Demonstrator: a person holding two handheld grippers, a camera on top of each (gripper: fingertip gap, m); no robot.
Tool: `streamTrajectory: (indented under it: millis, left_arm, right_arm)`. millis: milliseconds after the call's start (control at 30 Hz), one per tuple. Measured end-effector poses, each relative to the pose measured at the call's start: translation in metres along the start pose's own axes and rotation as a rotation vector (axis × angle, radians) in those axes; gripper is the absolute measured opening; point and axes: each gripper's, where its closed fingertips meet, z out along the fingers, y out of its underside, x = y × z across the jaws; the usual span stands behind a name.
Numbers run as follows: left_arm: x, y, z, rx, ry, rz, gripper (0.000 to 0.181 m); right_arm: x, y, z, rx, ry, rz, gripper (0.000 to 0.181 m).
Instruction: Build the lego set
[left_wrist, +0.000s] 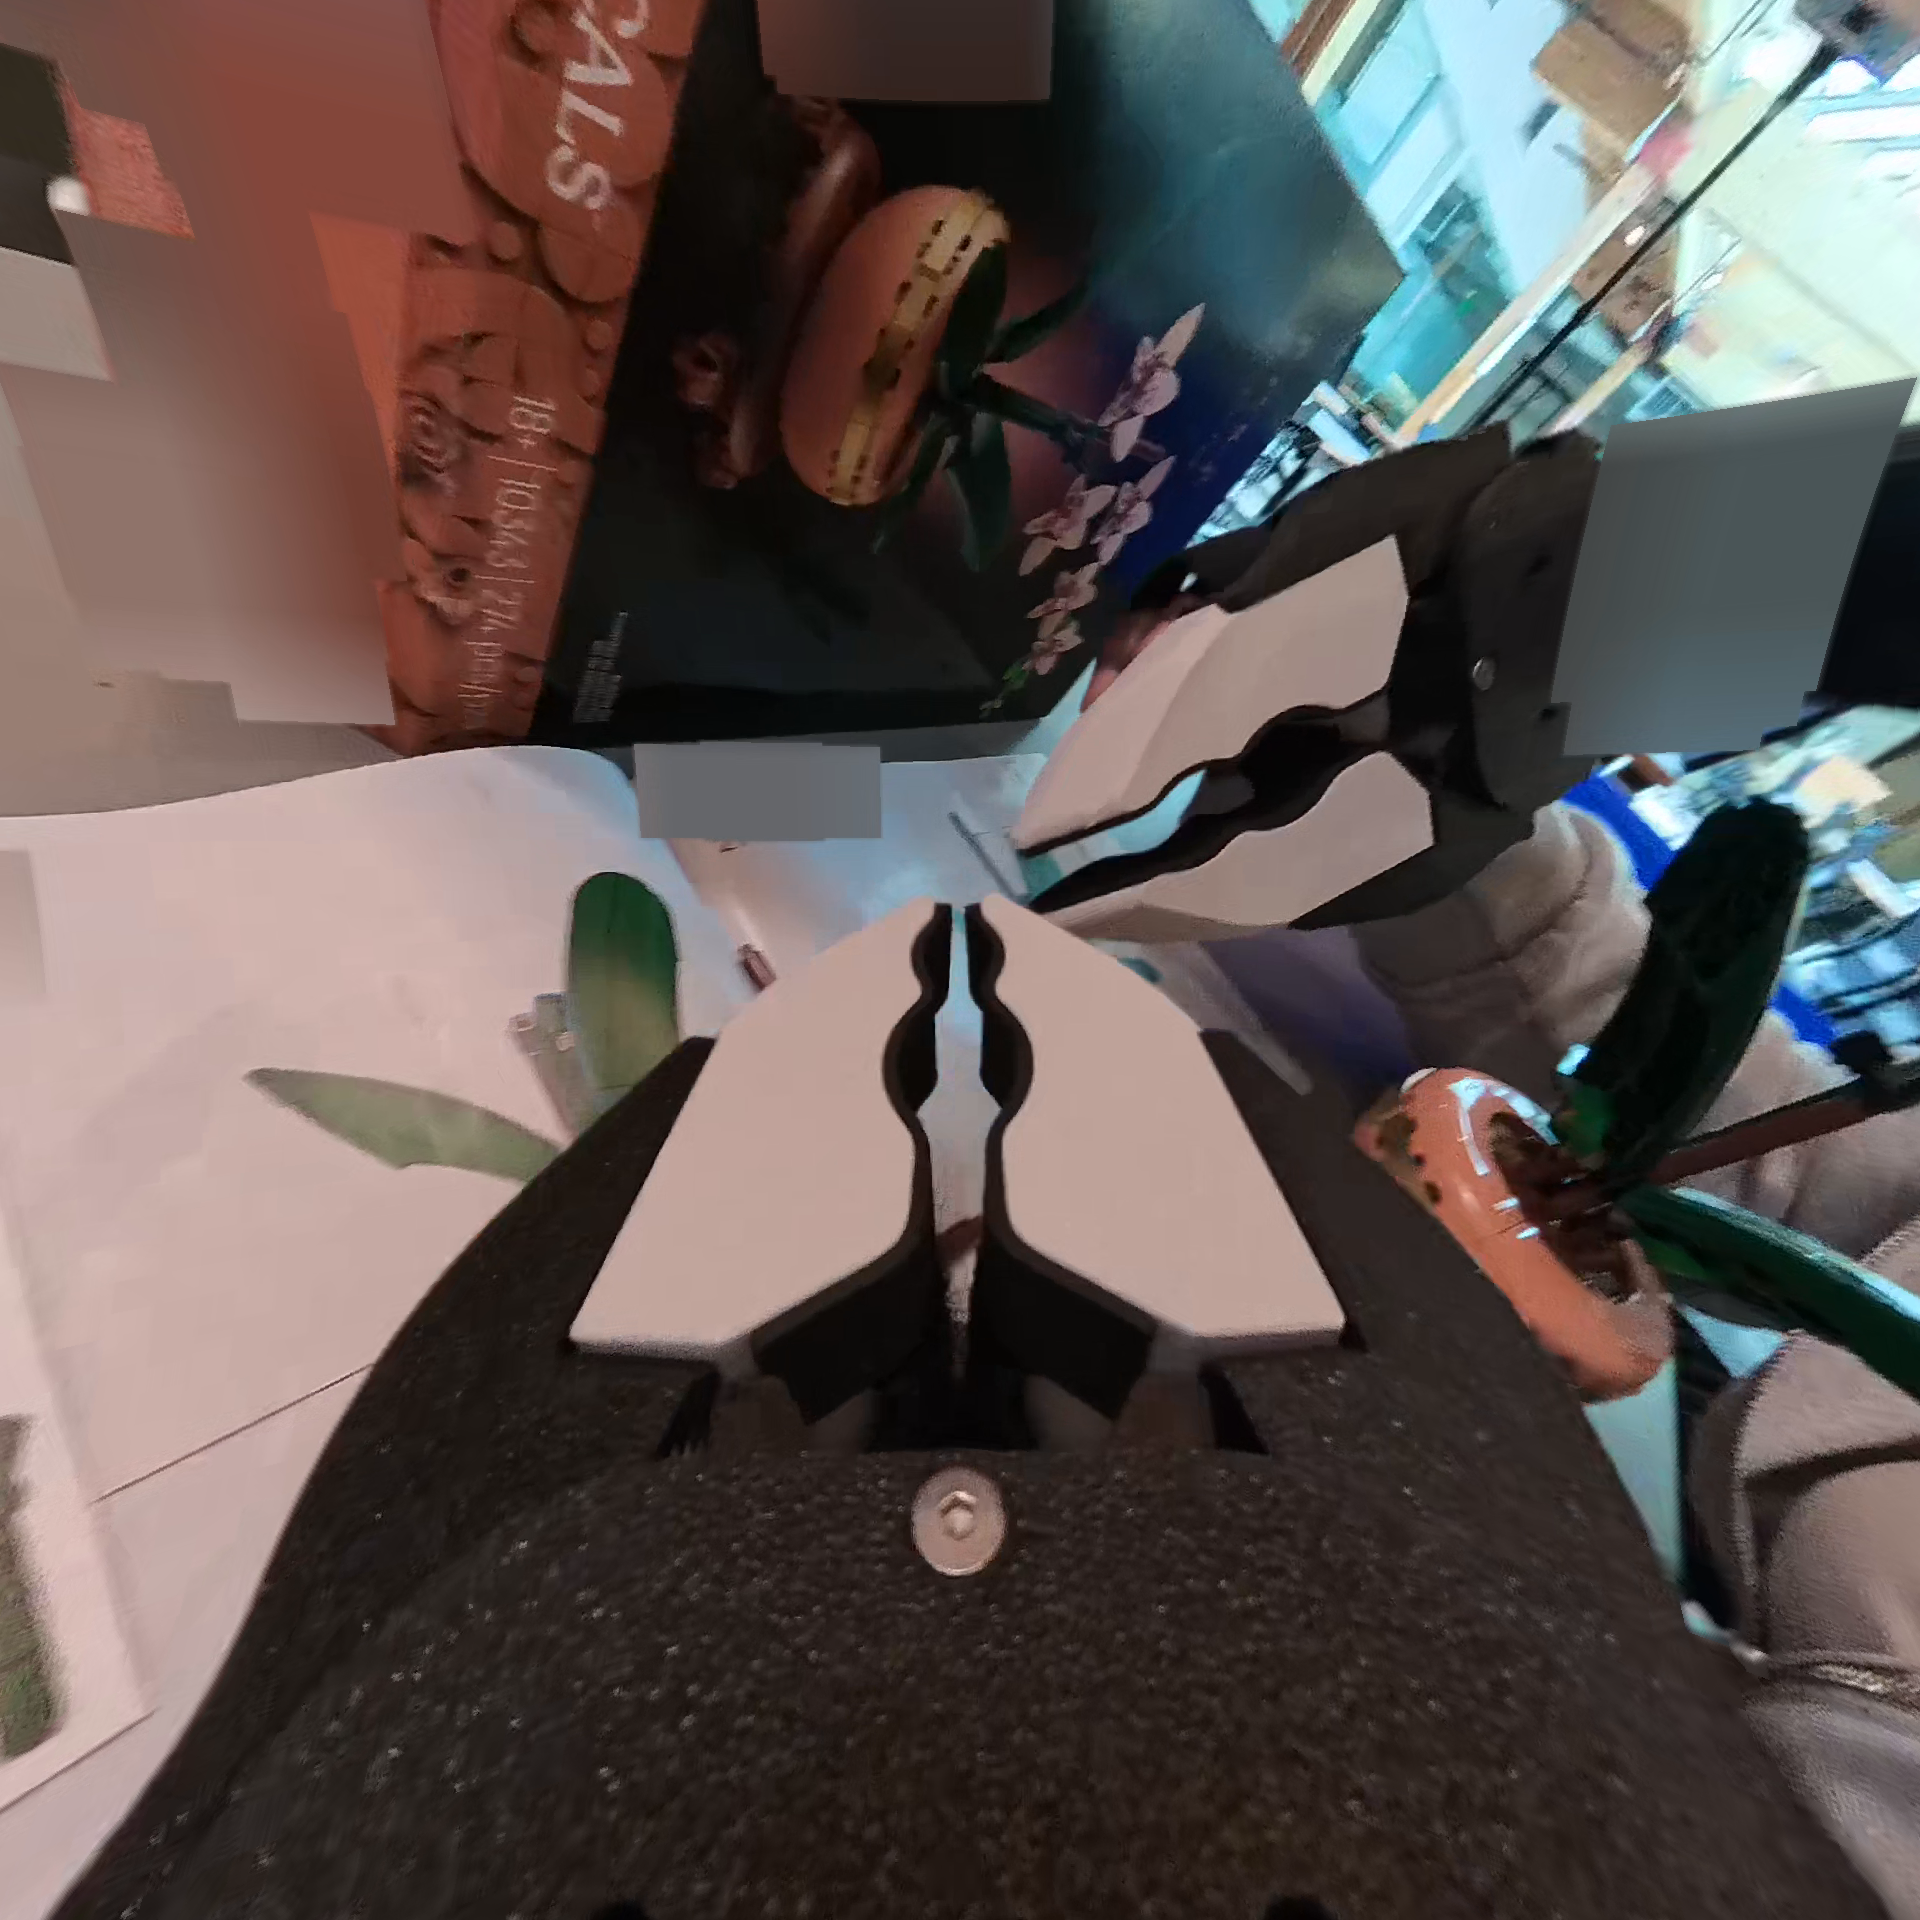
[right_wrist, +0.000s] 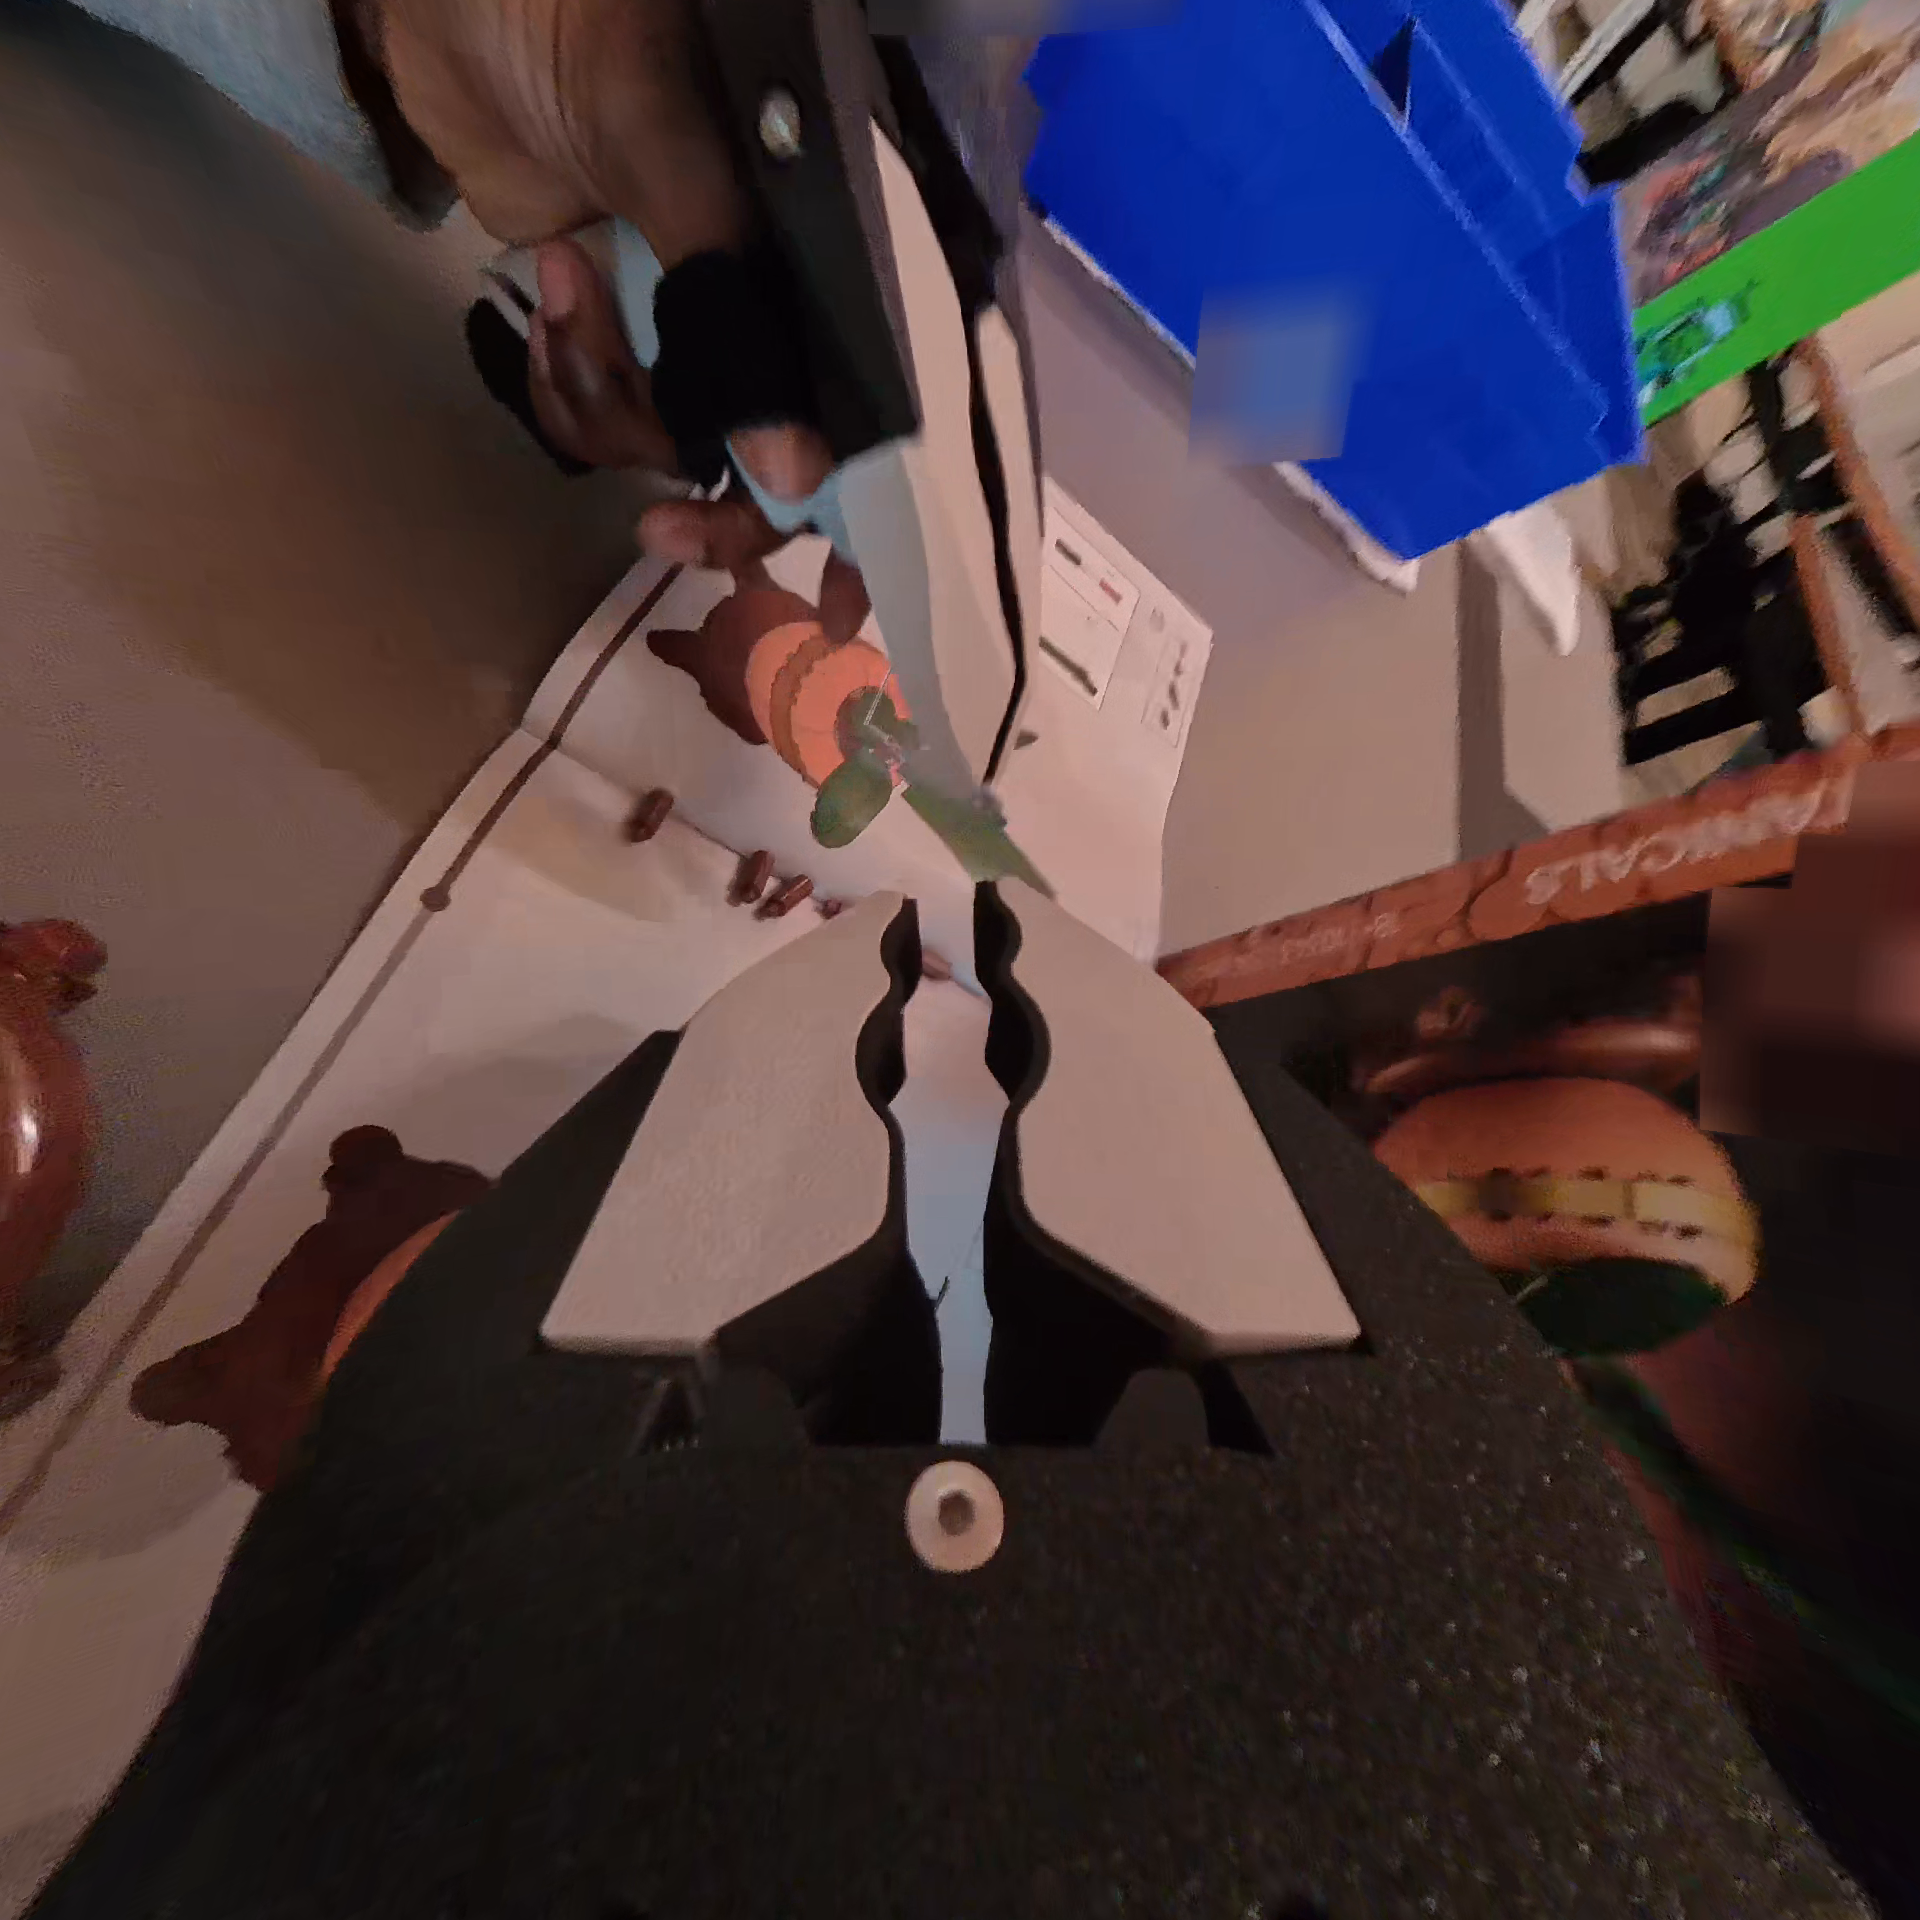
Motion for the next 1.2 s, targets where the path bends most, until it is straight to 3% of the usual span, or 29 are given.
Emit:
streamTrajectory:
  millis: [67, 133, 267, 433, 900, 1033, 1200]
  left_arm:
    - [-0.009, -0.004, -0.011, 0.003, -0.05, 0.101, 0.005]
    - [-0.011, -0.004, -0.023, -0.01, -0.057, 0.199, 0.013]
    - [-0.009, -0.002, -0.033, -0.002, -0.002, 0.237, 0.027]
    - [-0.01, -0.003, -0.038, 0.02, 0.004, 0.246, 0.018]
    - [-0.002, 0.005, -0.032, -0.022, 0.03, 0.287, 0.021]
    - [0.006, 0.008, -0.03, -0.03, 0.066, 0.341, 0.028]
    - [0.025, -0.002, -0.035, 0.036, 0.141, 0.371, 0.037]
  right_arm:
    - [-0.003, 0.012, 0.0, -0.038, -0.045, 0.126, 0.008]
    - [-0.019, 0.021, 0.002, -0.079, -0.194, 0.326, 0.008]
    - [-0.032, 0.021, 0.02, -0.068, -0.339, 0.638, 0.007]
    - [-0.036, 0.024, 0.033, -0.084, -0.318, 0.625, 0.007]
    - [-0.039, 0.033, 0.046, -0.122, -0.293, 0.575, 0.004]
    - [-0.025, 0.015, 0.022, -0.011, -0.264, 0.559, 0.004]
    - [0.007, -0.02, -0.046, 0.022, -0.036, 0.45, 0.004]
